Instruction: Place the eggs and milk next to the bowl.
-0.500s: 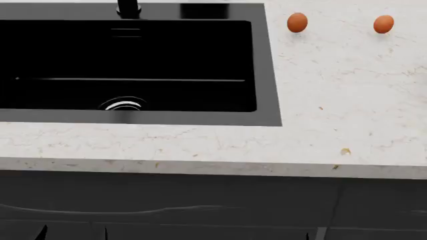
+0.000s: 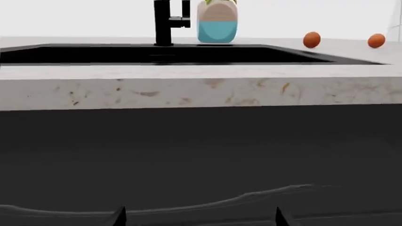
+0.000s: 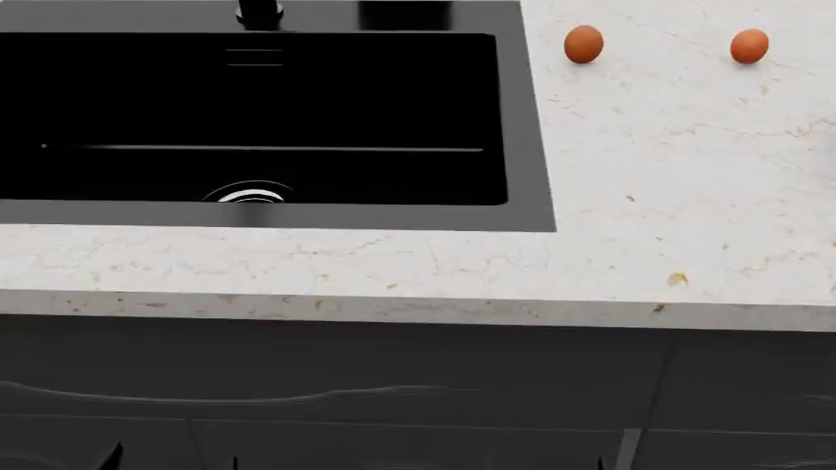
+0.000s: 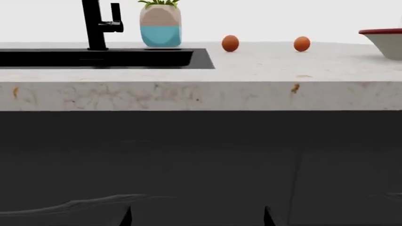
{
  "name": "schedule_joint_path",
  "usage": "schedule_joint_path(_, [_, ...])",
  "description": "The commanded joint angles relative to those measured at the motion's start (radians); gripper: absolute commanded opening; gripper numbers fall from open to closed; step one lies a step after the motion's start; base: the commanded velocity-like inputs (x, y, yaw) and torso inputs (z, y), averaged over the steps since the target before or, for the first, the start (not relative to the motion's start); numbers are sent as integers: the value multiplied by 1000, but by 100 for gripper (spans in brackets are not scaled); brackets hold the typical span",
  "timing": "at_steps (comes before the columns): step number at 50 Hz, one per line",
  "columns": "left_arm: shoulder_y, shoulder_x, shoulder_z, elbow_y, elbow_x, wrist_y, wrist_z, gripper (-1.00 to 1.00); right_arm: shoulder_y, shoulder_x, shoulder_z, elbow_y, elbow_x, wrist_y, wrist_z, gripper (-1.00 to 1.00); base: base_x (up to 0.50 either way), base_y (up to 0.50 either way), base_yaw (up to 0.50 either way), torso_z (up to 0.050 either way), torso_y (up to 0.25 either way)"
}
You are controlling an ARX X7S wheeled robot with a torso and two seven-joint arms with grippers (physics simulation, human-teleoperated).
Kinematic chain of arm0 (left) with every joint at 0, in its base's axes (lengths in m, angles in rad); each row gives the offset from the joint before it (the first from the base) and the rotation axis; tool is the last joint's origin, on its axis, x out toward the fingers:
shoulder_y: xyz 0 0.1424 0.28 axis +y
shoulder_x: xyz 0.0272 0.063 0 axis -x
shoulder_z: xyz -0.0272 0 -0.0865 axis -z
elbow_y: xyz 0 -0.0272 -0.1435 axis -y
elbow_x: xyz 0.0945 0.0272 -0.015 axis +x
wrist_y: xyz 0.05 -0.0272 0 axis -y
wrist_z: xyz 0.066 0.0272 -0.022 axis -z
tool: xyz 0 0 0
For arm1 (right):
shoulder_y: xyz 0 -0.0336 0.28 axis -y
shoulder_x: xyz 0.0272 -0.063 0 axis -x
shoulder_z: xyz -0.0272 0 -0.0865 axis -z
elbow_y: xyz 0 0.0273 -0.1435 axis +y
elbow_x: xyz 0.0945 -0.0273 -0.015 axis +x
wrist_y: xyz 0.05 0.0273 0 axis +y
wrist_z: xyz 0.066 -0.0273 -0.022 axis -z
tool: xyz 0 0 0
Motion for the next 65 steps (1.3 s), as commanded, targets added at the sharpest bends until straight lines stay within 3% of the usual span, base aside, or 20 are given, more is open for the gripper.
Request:
schedule_joint_path(1, [-2, 6, -11, -5, 6, 7, 1, 100, 1, -5, 6, 0, -5, 2, -7, 100, 0, 0, 0, 0, 0])
schedule_joint_path(12, [-1, 9, -3, 33, -4, 8, 31, 100, 1, -8, 17, -10, -4, 8, -10, 100, 0, 0, 0, 3, 0])
schedule_joint_path(39, [-35, -38, 45, 34, 5, -11, -16, 100, 46, 34, -8, -62, 27, 58, 32, 100, 0, 0, 0, 50, 0])
schedule_joint_path(43, [-100, -49, 35, -29, -41, 69, 27, 100, 65, 47, -6, -84, 28, 83, 39, 100, 0, 0, 0, 50, 0])
schedule_joint_path(44, [-106, -68, 48, 1, 8, 6, 5, 100, 70, 52, -5, -95, 27, 92, 40, 100, 0, 0, 0, 50, 0])
schedule_joint_path(48, [-118, -68, 46, 11, -5, 5, 4, 100, 97, 77, 8, -129, 30, 127, 44, 100, 0, 0, 0, 50, 0])
schedule_joint_path(49, [-122, -37, -12, 78, -135, -145, -18, 100, 104, 84, 12, -141, 27, 137, 48, 100, 0, 0, 0, 50, 0])
schedule_joint_path(50, [-127, -59, 15, 89, -85, -131, -13, 100, 106, 87, 13, -147, 29, 143, 47, 100, 0, 0, 0, 50, 0])
schedule_joint_path(53, [-210, -75, -17, -44, -133, -68, 45, 100, 128, 108, 23, -191, 34, 185, 47, 100, 0, 0, 0, 50, 0])
schedule_joint_path(56, [-261, -99, -21, -4, -125, -92, 41, 100, 160, 128, 33, -228, 39, 226, 46, 100, 0, 0, 0, 50, 0])
schedule_joint_path(65, [-402, -164, -52, 199, -163, -320, 17, 100, 270, 214, 93, -387, 59, 387, 44, 100, 0, 0, 0, 49, 0])
